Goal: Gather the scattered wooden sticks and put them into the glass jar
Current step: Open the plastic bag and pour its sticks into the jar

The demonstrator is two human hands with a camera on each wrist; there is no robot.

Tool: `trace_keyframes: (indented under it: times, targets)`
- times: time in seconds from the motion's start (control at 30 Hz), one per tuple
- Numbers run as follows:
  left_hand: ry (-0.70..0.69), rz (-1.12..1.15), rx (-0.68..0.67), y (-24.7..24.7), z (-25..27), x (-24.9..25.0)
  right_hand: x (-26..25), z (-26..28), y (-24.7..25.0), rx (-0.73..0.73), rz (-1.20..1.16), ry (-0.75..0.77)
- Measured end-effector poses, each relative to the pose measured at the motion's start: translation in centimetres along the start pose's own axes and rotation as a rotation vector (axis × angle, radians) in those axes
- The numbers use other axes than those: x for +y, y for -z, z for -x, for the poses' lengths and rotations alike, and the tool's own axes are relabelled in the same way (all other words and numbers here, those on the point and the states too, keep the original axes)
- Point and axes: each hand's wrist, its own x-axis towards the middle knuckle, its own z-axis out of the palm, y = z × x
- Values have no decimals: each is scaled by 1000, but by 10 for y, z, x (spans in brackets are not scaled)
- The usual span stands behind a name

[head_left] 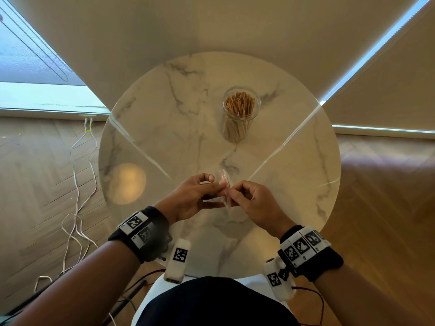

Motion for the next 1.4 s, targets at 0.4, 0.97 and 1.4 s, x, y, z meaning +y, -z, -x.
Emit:
trace_keyframes:
  times: [0.4,0.97,1.4]
  targets:
    - [-82,-151,-49,-13,3,7,5,-5,7,90,278,127]
    - [-369,-1036,31,1,-22,-46,17,-6,14,191,288,147]
    - [-660,-978,199,-25,-53,-74,13,9,21,192,452,361]
